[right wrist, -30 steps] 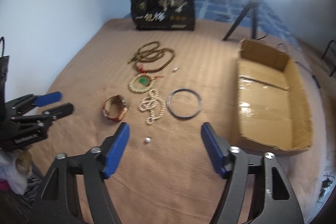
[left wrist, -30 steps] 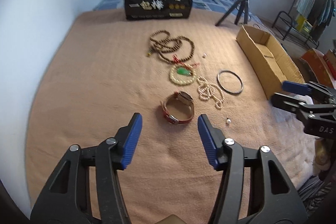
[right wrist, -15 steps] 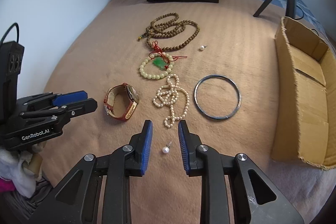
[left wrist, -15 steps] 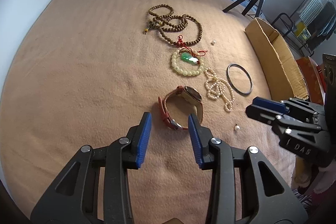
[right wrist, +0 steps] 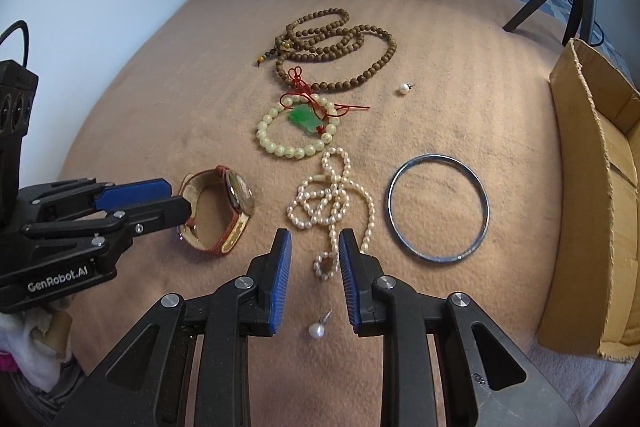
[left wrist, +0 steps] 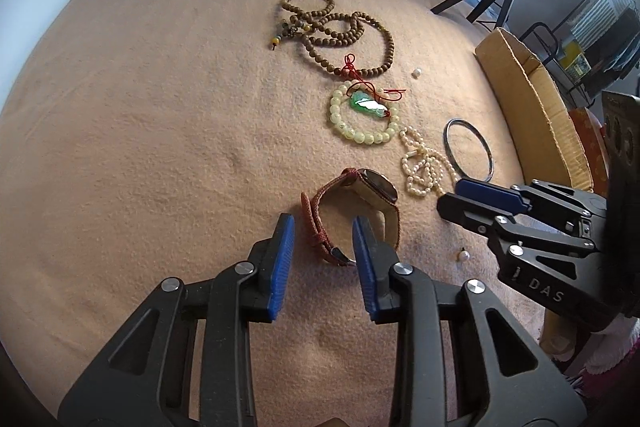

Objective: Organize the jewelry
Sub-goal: 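Close left tool on the watch strap while right tool closes on the pearl necklace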

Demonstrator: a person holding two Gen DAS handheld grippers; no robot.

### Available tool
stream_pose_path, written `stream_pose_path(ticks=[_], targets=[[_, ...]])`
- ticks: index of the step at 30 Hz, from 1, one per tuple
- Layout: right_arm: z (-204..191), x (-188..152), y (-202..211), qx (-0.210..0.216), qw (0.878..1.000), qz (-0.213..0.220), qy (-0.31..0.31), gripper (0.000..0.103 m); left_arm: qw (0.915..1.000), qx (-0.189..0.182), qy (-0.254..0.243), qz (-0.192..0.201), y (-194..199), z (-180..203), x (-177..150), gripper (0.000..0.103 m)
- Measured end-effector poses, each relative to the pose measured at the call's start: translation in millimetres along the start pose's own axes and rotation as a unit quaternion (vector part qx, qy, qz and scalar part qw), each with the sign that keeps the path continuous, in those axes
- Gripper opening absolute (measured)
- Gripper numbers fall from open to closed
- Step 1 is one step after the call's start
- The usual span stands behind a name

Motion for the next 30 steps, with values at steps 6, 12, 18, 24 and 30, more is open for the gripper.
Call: stream_pose_path(ticks=[6, 12, 18, 24, 30], targets=[[4, 4, -9, 0.014, 1.0, -0.004, -0.014, 0.022, 1.0, 0.003, -0.005, -0.008, -8, -1, 0, 0.029], [5, 12, -17, 0.027, 0.999, -0.005, -0.022, 0.022, 0.9999, 0.002, -0.002, -0.016, -16, -4, -1, 0.024], [5, 13, -25, 0.022, 1.0, -0.01, -0.01, 0.022, 0.9998, 0.004, -0.008, -0.017, -19, -2, -2, 0.019], [5, 13, -24, 0.016, 1.0, 0.0, 0.012, 0.022, 0.9998, 0.001, -0.006, -0.016, -19, -4, -2, 0.017], [1, 9, -17, 0.015, 1.0, 0.008, 0.021, 0.023, 0.9999, 0.0, -0.006, -0.015, -19, -4, -2, 0.017]])
Point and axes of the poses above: each gripper's, at about its wrist camera, not at the fingertips, and y roughly against the way its jaws point, z to its right, x to its top, the point moved 6 cm from there along -y, roughly the way its jaws point, and after that the axes turned 10 degrees about y, right-handed, at the moved point
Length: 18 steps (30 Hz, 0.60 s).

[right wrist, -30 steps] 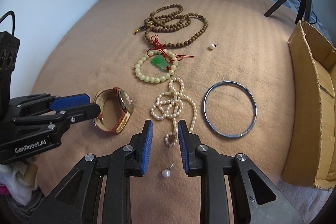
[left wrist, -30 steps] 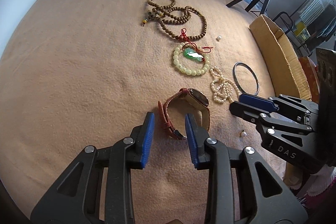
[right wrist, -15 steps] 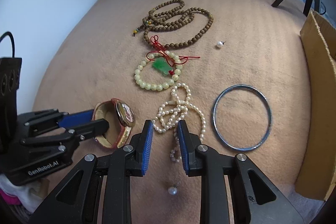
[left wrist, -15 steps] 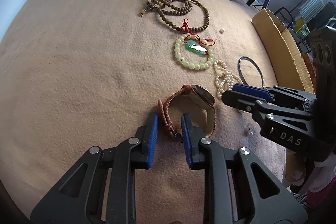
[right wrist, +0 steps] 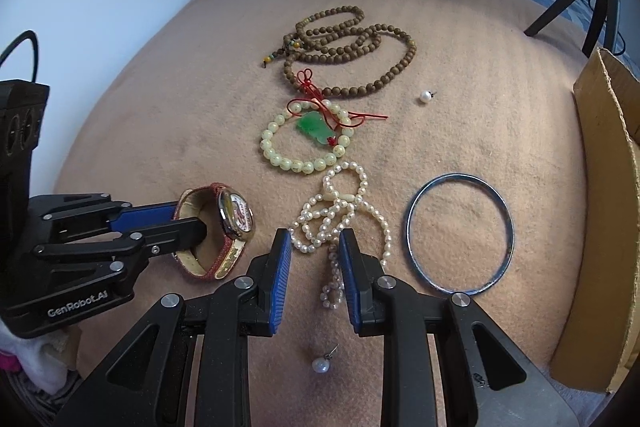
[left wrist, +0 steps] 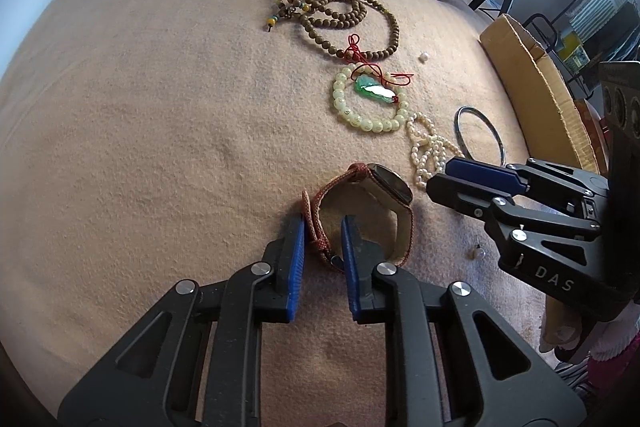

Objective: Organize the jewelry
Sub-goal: 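Close left tool on the watch strap while right tool closes on the pearl necklace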

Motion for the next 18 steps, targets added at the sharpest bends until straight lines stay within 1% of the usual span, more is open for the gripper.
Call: stream_pose_path(ticks=[10, 18], targets=[[0, 2, -7, -0.018, 1.0, -0.015, 0.002, 0.023, 1.0, 0.003, -0.004, 0.003, -1, 0, -1, 0.016], [-6, 6, -14, -0.045, 0.998, -0.026, 0.036, 0.023, 1.0, 0.003, -0.005, 0.004, -1, 0, -1, 0.014]])
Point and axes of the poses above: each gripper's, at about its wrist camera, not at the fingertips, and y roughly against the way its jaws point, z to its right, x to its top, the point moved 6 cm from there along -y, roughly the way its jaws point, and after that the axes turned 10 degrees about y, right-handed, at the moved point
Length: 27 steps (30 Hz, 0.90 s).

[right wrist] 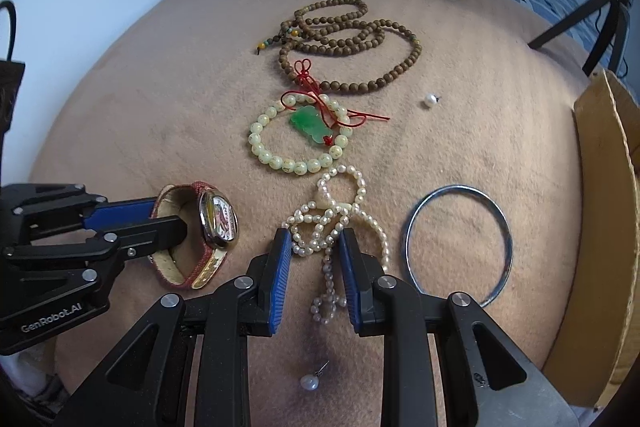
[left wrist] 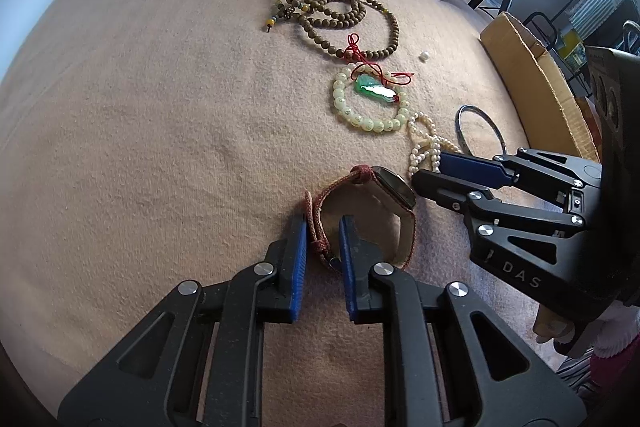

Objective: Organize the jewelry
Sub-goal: 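Close left tool on the watch strap while right tool closes on the pearl necklace, then lift and carry the watch and pearl necklace over the cardboard box with both tools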

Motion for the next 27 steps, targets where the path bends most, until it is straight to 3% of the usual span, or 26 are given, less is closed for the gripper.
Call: stream_pose_path(ticks=[3, 10, 27], targets=[[-3, -1, 1, -0.005, 1.0, 0.001, 0.009, 0.006, 1.0, 0.0, 0.002, 0.002, 0, 0, 0, 0.013], [-3, -1, 16, -0.013, 1.0, 0.02, 0.004, 0.006, 0.9999, 0.0, -0.001, 0.011, 7, 3, 2, 0.009], [10, 14, 111, -0.028, 0.993, 0.115, -0.005, 0.005, 0.9983, -0.007, -0.008, 0.058, 51, 22, 8, 0.009]])
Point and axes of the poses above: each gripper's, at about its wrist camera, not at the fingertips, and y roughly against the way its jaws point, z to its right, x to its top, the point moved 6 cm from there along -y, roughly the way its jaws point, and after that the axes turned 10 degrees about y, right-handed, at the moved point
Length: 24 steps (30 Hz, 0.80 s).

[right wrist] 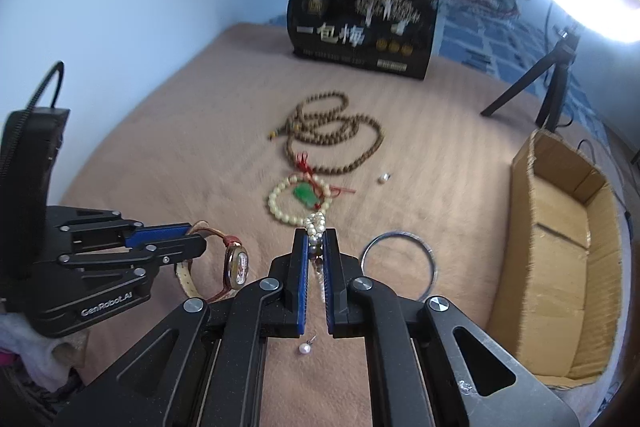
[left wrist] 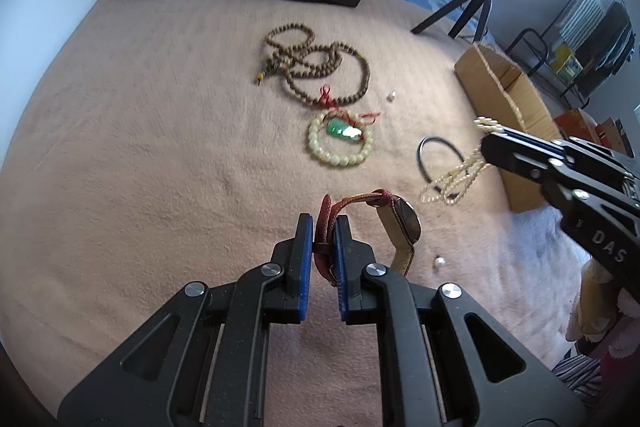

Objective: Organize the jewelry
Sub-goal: 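Lift and carry the watch and pearl necklace over the cardboard box with both tools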

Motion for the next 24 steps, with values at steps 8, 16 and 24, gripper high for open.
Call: stream_pose_path(ticks=[8, 16, 24], targets=[[18, 11, 48, -0.017, 0.999, 0.045, -0.006, 0.005, 0.9991, -0.024, 0.007, 0.033, 26, 24, 16, 0.009], [54, 8, 85, -0.046, 0.996, 0.071, -0.024, 0.005, 0.9969, -0.05, -0.017, 0.058, 42, 69, 24, 0.009], [100, -5, 102, -0.07, 0.993, 0.071, -0.057, 0.005, 0.9945, -0.08, -0.036, 0.057, 38, 118, 24, 0.009]])
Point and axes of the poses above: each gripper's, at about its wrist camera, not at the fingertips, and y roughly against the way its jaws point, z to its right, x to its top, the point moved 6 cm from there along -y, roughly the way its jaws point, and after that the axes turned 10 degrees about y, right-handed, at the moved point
